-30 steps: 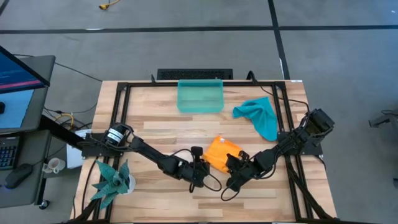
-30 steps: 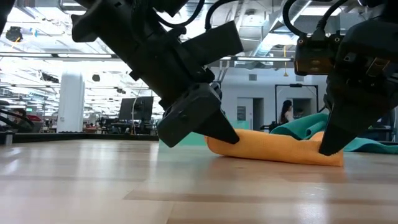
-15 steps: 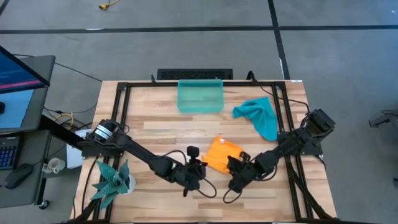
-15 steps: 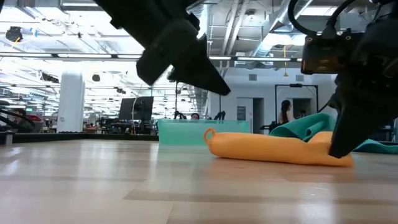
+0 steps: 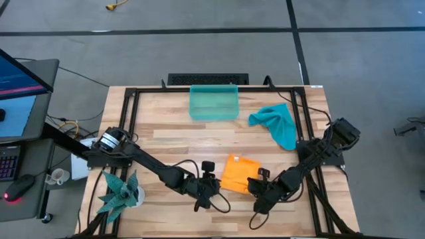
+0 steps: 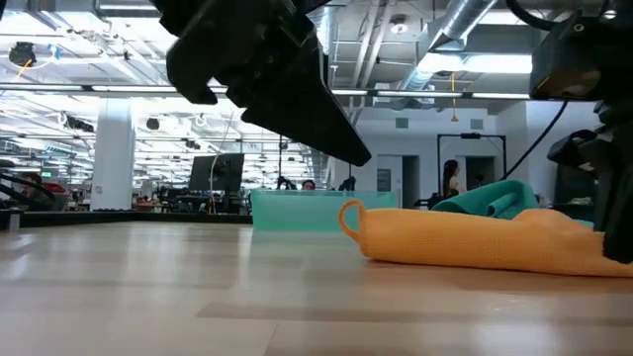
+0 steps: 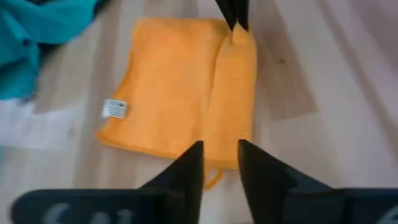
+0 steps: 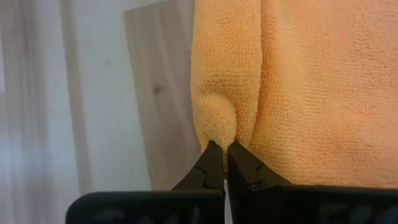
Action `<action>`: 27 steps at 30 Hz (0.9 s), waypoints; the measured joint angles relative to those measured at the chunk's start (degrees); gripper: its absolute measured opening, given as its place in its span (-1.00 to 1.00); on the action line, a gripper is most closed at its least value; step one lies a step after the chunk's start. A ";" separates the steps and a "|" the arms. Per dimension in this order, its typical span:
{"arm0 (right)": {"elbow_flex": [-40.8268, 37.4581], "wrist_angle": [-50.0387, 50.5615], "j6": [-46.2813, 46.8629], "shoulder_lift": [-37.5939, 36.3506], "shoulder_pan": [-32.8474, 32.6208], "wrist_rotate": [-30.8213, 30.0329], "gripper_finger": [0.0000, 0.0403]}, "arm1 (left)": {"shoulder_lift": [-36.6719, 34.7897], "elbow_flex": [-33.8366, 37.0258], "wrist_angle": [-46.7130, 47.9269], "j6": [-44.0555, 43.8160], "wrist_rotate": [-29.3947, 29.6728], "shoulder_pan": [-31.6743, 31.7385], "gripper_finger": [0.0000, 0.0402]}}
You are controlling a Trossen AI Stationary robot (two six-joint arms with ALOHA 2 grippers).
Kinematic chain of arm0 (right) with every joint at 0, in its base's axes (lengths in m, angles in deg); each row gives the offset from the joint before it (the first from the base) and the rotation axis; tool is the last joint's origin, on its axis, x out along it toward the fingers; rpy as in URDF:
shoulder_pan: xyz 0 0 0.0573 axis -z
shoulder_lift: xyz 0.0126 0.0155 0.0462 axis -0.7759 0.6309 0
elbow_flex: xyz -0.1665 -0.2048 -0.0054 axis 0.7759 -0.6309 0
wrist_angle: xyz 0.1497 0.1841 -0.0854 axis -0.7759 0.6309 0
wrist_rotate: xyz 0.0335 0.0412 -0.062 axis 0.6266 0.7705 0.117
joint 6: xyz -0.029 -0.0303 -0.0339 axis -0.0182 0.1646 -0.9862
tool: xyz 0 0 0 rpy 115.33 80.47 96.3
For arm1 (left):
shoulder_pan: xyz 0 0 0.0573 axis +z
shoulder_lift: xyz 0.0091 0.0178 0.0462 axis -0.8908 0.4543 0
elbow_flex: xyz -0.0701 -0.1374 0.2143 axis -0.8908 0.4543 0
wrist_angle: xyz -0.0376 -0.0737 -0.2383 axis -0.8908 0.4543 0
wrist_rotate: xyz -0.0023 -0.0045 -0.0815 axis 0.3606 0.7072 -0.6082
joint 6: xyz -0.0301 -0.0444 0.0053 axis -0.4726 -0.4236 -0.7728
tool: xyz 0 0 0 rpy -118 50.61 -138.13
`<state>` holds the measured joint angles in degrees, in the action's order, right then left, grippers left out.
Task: Roll microfiber towels into tight, uniform cylinder then place into a basket
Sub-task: Roll the yellow microfiber cloth on the table
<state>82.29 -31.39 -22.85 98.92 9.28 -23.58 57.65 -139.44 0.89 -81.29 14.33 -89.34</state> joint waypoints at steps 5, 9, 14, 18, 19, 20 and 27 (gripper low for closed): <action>-0.07 -0.33 0.04 0.01 0.11 -0.21 -0.93 | 2.80 -0.08 -5.84 1.53 -5.30 0.39 -0.23; -0.11 -0.76 0.04 0.06 0.37 -0.10 -0.93 | 5.87 0.00 -9.44 7.24 -5.85 0.52 -0.14; -0.09 -0.80 0.04 0.06 0.33 0.04 -0.93 | 6.43 0.02 -8.59 6.92 -3.60 1.07 -0.14; -0.09 -0.80 0.04 0.06 0.33 0.04 -0.93 | 6.41 0.02 -9.01 6.02 -3.22 1.77 -0.15; -0.09 -0.80 0.04 0.06 0.33 0.05 -0.93 | 6.59 0.00 -8.63 6.02 -3.77 2.05 -0.15; -0.09 -0.80 0.04 0.06 0.33 0.04 -0.92 | 7.09 -0.04 -8.70 5.43 -4.64 2.39 -0.16; -0.08 -0.82 0.05 0.06 0.35 0.05 -0.92 | 9.72 -0.09 -9.43 3.49 -7.20 4.47 -0.16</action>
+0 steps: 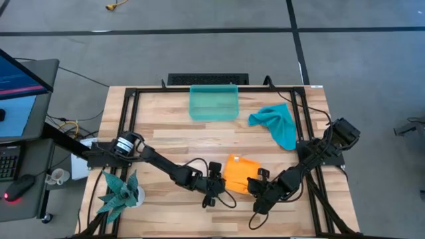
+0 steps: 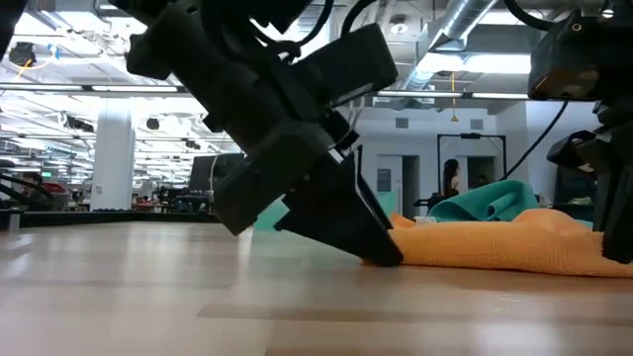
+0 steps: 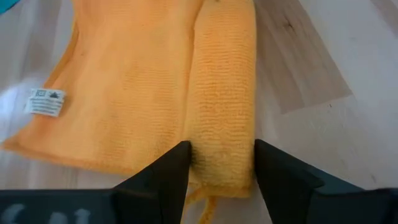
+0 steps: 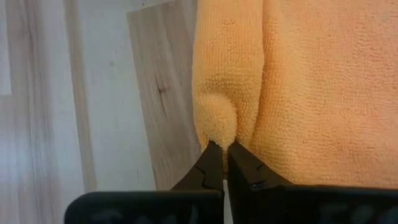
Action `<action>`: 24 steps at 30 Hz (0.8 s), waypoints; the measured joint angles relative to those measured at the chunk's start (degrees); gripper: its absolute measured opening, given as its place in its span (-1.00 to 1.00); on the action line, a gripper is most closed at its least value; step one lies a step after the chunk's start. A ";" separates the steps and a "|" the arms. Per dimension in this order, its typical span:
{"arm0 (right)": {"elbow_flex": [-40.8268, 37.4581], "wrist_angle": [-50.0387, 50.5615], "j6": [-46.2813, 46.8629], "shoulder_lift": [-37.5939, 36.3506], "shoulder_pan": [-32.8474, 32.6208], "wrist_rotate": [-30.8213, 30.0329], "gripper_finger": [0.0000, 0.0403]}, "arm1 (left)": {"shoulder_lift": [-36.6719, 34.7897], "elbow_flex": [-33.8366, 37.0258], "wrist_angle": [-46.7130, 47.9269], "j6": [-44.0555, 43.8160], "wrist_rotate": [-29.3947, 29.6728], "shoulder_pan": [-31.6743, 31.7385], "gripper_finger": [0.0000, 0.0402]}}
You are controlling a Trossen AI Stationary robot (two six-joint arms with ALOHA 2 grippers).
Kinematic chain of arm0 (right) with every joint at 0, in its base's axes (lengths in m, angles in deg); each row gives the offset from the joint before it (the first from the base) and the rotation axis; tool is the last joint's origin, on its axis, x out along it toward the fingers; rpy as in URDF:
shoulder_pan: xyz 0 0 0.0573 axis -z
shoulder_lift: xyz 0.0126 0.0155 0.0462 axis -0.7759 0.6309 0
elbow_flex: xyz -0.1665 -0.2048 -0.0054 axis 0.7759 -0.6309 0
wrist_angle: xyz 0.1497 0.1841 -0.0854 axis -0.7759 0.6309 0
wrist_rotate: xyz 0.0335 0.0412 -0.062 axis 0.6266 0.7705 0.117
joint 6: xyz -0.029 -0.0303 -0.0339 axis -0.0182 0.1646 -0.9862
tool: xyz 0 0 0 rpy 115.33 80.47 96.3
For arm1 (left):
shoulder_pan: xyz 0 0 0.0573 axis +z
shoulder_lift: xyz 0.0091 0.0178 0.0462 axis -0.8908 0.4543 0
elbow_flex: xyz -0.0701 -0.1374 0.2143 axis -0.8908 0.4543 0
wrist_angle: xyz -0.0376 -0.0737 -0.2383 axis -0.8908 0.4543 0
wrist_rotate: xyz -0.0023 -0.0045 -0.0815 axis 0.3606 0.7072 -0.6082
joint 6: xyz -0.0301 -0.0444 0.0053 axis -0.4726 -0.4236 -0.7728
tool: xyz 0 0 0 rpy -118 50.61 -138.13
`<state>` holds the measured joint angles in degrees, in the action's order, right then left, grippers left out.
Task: Roll microfiber towels into tight, uniform cylinder then place into a basket
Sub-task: Roll the yellow microfiber cloth on the table
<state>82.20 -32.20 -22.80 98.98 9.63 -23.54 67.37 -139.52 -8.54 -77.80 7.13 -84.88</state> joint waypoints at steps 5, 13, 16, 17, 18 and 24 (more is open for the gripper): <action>0.02 -0.16 0.04 0.00 -0.11 0.23 -0.91 | 0.01 -0.09 1.25 -5.70 -1.05 1.19 -0.16; 0.02 -2.77 0.00 0.02 -1.11 1.85 -0.90 | -0.33 -0.04 1.68 -13.66 -6.80 1.67 -0.43; 0.02 -4.45 0.04 0.02 -1.24 2.90 -0.91 | -1.69 0.12 2.38 -16.83 -10.01 1.98 -0.72; 0.02 -4.96 0.04 0.02 -1.32 3.11 -0.92 | -2.29 0.16 2.65 -18.48 -11.49 2.06 -0.83; 0.02 -5.63 0.07 0.02 -1.38 3.37 -0.93 | -2.91 0.18 2.83 -20.40 -13.45 2.16 -0.91; 0.02 -17.40 1.32 0.02 -1.65 9.99 -0.91 | -7.73 0.20 5.83 -37.27 -28.13 3.46 -0.91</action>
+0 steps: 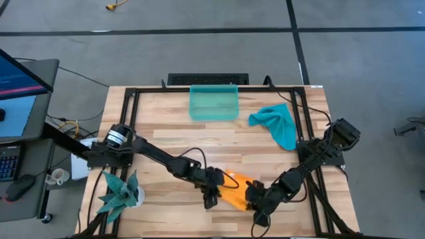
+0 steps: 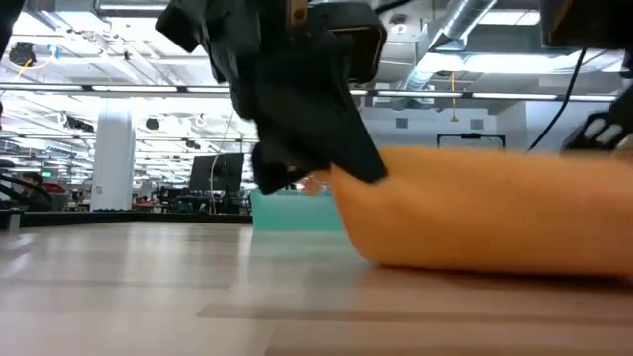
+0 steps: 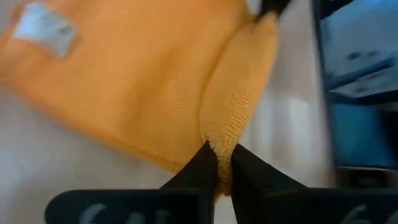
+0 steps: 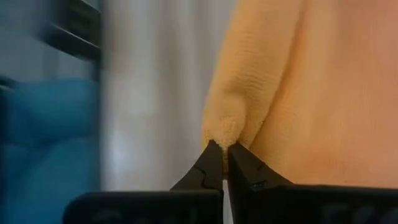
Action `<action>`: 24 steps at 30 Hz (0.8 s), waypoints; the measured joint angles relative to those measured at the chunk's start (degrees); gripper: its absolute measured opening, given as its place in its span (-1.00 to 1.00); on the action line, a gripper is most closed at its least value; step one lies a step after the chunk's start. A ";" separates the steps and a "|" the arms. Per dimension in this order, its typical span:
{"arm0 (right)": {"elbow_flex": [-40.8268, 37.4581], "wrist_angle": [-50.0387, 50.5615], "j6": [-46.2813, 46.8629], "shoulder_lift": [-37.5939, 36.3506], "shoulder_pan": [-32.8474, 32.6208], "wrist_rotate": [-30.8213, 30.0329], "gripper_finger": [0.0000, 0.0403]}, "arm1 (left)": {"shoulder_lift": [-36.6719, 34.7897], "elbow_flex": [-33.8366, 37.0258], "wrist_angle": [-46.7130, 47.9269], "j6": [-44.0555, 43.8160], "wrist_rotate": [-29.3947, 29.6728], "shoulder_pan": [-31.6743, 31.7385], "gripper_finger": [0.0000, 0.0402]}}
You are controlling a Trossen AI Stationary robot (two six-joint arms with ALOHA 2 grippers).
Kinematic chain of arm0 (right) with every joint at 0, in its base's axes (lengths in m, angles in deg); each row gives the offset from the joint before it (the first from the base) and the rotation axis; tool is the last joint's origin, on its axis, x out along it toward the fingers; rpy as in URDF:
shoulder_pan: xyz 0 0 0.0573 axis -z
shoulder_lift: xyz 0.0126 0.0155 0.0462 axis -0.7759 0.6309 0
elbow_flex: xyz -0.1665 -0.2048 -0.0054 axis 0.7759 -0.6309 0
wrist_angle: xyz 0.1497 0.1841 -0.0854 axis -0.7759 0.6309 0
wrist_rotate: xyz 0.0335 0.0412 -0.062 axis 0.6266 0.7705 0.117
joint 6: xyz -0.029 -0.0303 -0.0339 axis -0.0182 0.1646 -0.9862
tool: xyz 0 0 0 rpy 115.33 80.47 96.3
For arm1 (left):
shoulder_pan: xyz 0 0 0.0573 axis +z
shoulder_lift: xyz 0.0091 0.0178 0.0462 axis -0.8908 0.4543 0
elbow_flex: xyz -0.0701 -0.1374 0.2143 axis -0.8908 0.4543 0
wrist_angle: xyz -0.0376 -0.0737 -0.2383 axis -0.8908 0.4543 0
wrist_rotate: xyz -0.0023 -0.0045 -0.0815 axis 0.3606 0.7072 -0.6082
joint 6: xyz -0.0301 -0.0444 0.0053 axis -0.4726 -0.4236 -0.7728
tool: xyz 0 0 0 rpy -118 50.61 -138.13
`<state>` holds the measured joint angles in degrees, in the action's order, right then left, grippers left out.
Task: Roll microfiber towels into tight, uniform cylinder then place into a basket
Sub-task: Roll the yellow microfiber cloth on the table
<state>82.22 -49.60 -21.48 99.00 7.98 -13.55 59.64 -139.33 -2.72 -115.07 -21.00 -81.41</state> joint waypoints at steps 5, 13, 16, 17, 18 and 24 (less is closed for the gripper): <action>0.02 -8.52 4.89 0.00 -0.32 -0.06 -0.94 | -1.48 -0.19 6.71 -12.08 -7.21 2.71 -0.95; 0.13 -7.60 10.85 4.03 0.40 0.68 -0.94 | 2.55 -0.16 6.72 -23.81 -16.47 6.20 -0.93; 0.12 -7.79 12.97 6.83 0.43 2.09 -0.94 | 3.52 -0.26 5.71 -26.95 -17.58 7.24 -0.91; 0.22 -8.26 13.56 7.49 0.43 2.25 -0.93 | 3.83 -0.19 6.04 -27.80 -18.00 7.65 -0.91; 0.26 -8.80 14.08 7.96 0.45 2.56 -0.93 | 3.98 -0.10 7.34 -28.47 -18.57 7.97 -0.91; 0.26 -9.05 14.58 8.69 0.10 6.59 -0.94 | 4.90 -0.04 9.79 -31.21 -19.97 8.95 -0.91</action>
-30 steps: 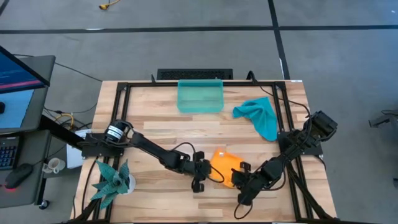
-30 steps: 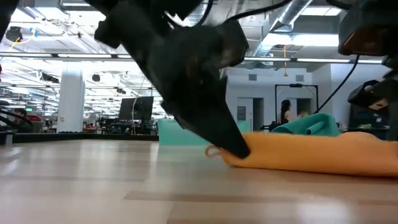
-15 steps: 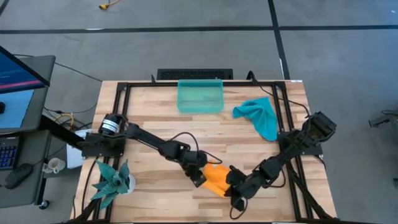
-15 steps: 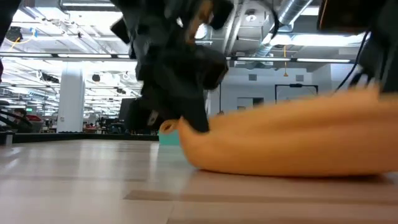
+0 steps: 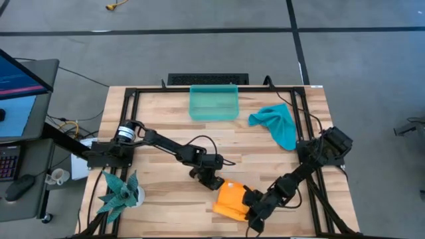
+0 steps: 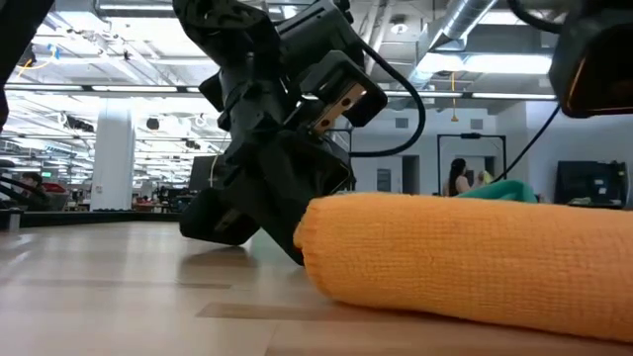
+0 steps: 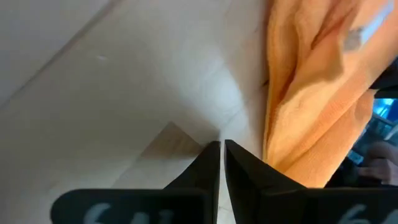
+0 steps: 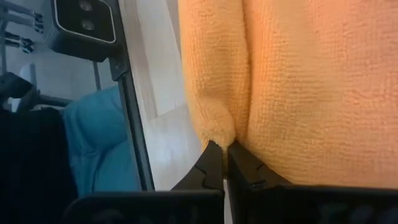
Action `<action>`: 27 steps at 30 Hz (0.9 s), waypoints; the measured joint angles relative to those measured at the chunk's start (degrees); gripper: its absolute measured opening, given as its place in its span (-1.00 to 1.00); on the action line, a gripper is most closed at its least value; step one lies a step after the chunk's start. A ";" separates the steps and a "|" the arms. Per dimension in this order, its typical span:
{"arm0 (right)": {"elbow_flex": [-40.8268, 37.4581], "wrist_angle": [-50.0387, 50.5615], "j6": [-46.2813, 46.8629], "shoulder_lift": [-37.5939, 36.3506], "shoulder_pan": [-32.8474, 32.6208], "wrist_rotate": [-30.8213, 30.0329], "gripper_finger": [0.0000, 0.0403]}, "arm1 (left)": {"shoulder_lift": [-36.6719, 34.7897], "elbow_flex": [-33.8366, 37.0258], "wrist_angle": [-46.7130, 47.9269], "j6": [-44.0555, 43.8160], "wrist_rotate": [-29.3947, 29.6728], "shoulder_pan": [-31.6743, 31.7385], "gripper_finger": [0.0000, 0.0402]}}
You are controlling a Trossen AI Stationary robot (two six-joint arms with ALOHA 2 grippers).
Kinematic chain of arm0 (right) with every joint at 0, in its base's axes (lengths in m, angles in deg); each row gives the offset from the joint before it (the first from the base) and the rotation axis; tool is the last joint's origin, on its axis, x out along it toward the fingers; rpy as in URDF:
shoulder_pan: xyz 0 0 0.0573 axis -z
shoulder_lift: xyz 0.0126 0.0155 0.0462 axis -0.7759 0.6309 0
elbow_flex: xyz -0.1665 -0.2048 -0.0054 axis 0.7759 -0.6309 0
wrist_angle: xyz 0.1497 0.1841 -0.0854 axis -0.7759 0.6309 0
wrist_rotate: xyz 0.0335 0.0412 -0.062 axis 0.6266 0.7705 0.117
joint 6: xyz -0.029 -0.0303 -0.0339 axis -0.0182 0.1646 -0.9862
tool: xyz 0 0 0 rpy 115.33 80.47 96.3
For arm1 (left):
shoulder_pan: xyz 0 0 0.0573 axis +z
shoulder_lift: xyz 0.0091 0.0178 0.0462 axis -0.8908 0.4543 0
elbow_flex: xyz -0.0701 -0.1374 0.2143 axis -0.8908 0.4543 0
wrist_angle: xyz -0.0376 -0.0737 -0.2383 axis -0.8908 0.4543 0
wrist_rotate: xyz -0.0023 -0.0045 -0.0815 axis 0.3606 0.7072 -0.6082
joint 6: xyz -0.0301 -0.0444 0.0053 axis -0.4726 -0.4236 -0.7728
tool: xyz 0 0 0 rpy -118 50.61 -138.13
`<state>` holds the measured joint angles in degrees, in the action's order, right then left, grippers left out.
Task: Roll microfiber towels into tight, uniform cylinder then place into a basket
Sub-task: Roll the yellow microfiber cloth on the table
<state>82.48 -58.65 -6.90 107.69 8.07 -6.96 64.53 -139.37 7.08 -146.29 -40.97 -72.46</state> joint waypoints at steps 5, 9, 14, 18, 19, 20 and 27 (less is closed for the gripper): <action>-0.04 0.09 -0.27 -0.12 0.30 0.24 -0.93 | -0.02 0.00 -0.52 2.71 -0.19 -0.01 -0.90; -0.14 -0.35 -0.27 -0.09 0.77 1.47 -0.94 | -0.49 0.20 -0.50 11.54 -1.93 -0.54 -0.90; -0.28 -2.11 -0.09 -0.01 0.96 1.97 -0.95 | -4.70 0.19 0.28 24.73 4.18 -3.58 -0.90; -0.31 -2.78 0.08 0.04 1.24 1.84 -0.94 | -9.61 0.13 0.06 36.85 12.94 -8.64 -0.90; -0.31 -2.94 0.17 0.09 1.39 1.84 -0.94 | -10.63 0.05 -1.01 40.56 14.39 -10.43 -0.90; -0.31 -3.04 0.19 0.12 1.56 1.86 -0.95 | -11.37 -0.04 -2.21 44.36 16.17 -12.39 -0.90; -0.31 -3.44 1.13 0.14 2.73 1.69 -0.94 | -4.12 -0.17 -17.22 53.16 20.16 -20.10 -0.90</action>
<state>82.18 -62.09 -5.78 107.83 10.81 -5.27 60.42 -139.54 -10.14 -93.12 -20.81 -92.56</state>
